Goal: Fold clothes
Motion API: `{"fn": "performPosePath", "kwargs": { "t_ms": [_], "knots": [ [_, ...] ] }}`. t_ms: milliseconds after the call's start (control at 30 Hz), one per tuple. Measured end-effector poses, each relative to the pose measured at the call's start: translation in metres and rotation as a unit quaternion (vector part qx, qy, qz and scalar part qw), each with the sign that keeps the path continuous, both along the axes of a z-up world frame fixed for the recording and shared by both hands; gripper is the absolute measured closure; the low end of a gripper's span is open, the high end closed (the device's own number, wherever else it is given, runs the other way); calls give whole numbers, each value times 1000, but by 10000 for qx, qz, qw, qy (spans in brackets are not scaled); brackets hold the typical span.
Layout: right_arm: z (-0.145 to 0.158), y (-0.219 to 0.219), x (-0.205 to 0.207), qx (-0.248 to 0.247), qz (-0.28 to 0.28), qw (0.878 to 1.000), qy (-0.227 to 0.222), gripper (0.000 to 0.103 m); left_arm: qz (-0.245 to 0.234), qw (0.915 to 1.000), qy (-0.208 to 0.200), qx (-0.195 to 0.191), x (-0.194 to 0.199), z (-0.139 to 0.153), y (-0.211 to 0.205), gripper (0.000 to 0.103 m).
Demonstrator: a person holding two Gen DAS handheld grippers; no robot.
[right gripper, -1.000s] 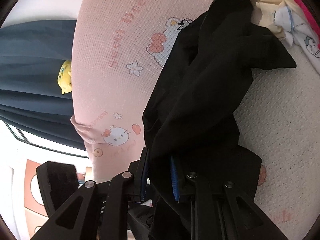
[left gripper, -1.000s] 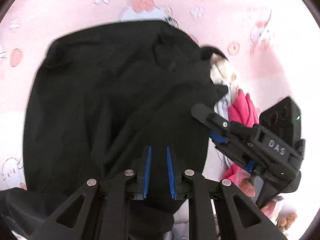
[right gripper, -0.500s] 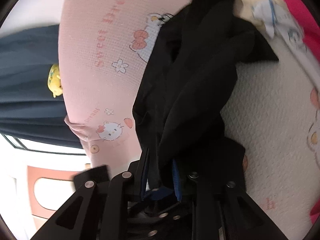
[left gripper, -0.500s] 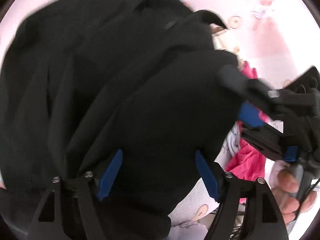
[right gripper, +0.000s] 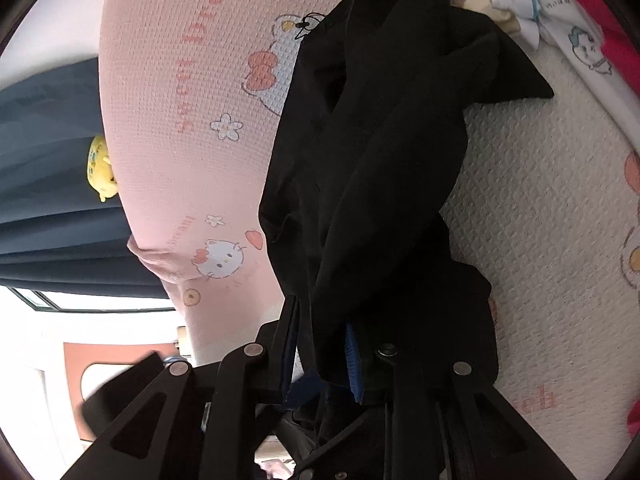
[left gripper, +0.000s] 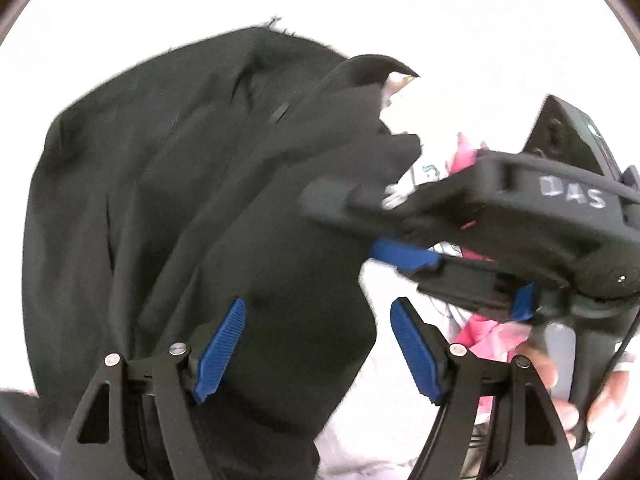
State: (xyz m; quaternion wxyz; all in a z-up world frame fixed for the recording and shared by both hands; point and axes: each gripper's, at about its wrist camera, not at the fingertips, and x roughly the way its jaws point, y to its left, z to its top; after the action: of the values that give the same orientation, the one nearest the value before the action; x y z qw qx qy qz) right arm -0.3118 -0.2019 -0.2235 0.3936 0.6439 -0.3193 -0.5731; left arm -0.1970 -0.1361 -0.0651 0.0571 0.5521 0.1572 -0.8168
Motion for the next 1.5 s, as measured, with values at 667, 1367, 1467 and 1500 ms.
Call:
{"fn": "performPosePath", "kwargs": {
  "t_ms": [667,1367,1467,1500],
  "knots": [
    [-72,98,-30,-315,-1455,9852,-851,29,815,9940,-317,656,15,-31,-48,65],
    [-100,94,-52,-594,-3302,9300,-1501,30,1129,9915,-288,576,18,-45,-48,63],
    [-94,70,-68,-111,-2808,9527,-1158,44,1146,9914,-283,560,19,-47,-48,63],
    [-92,60,-73,43,-2604,9605,-977,56,1151,9913,-283,565,19,-48,-49,63]
  ]
}}
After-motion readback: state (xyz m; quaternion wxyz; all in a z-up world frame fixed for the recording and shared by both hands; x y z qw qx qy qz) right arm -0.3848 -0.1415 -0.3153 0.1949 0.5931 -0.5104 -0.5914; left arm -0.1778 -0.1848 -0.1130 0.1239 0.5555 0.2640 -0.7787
